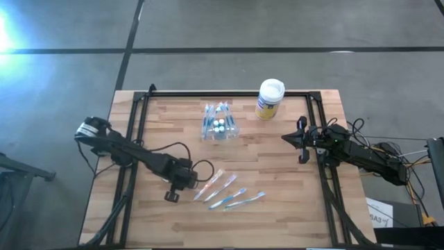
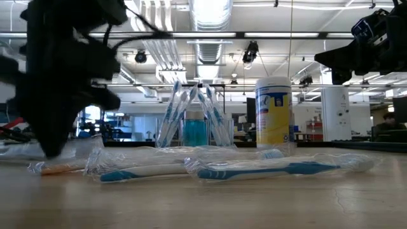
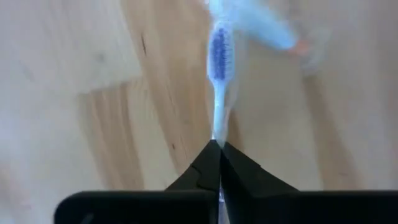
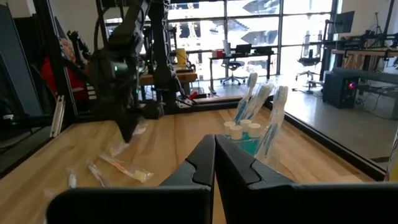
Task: Pick & Place toothbrushing station
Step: Put the violet toothbrush into the transparent organizer
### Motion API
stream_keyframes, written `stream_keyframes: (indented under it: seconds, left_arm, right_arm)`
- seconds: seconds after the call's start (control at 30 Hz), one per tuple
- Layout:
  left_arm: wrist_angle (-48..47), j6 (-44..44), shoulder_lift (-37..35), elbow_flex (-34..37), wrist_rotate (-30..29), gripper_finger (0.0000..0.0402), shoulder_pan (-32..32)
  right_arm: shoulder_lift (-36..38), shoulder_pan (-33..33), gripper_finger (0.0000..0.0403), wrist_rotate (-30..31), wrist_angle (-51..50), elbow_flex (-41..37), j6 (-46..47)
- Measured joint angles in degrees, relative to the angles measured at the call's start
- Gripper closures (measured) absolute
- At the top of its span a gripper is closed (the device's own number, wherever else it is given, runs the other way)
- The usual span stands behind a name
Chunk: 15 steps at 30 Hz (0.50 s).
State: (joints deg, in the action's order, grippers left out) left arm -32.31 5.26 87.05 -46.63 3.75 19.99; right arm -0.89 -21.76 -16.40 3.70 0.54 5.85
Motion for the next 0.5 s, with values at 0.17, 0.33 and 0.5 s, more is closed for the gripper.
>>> stream_keyframes:
  seconds: [0.17, 0.33, 0.5]
  left_arm:
    - [-0.6, -2.3, -7.7, -2.2, -0.5, 0.0398, 0.0]
    - [-0.4, -3.0, -17.6, -2.4, -7.3, 0.0399, 0.0]
    - [2.8, -3.8, -27.8, -1.5, -18.8, 0.04, 0.0]
  right_arm:
    - [0.0, 0.0, 0.0394, -0.1, 0.0, 0.0, 0.2]
    - [0.0, 0.0, 0.0394, -0.1, -0.1, 0.0, 0.2]
    - [0.0, 0.0, 0.0394, -0.1, -0.2, 0.0, 0.4]
